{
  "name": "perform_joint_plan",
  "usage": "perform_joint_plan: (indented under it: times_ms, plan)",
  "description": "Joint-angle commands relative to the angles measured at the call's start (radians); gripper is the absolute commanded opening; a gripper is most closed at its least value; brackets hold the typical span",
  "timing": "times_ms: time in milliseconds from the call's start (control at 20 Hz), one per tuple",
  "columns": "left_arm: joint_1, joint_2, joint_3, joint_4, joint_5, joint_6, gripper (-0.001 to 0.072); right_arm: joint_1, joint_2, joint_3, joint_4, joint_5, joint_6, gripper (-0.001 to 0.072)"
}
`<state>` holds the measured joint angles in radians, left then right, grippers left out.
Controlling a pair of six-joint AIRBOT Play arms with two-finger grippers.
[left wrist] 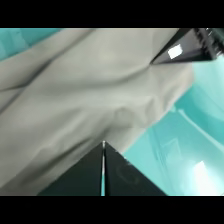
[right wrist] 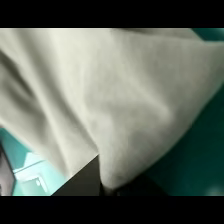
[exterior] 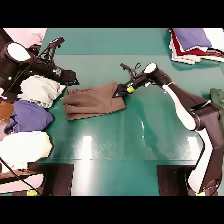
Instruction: Fold the shirts.
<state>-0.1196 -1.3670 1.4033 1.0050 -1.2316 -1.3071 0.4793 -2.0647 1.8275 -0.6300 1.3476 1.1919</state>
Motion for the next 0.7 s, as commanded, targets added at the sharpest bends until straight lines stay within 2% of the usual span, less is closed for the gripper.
perform_joint_plan:
  times_ms: [0,150,400,650]
  plan:
    - [-0.058,0.001,0.001,-0.004,-0.005,-0.002,0.0026,-0.075,0.101,0.004,-0.049,0.064,0.005,0.0016]
    - [-0.142,0.001,0.001,-0.004,0.038,-0.002,0.0026,-0.232,0.238,0.004,-0.149,0.135,0.01,0.0016]
    - [-0.262,0.001,0.001,-0.007,0.143,-0.003,0.0026,-0.579,0.418,0.004,-0.351,0.139,0.065,0.0016]
    - [-0.318,0.001,0.001,-0.062,0.242,-0.006,0.0026,-0.909,0.438,0.004,-0.357,0.075,0.068,0.0016]
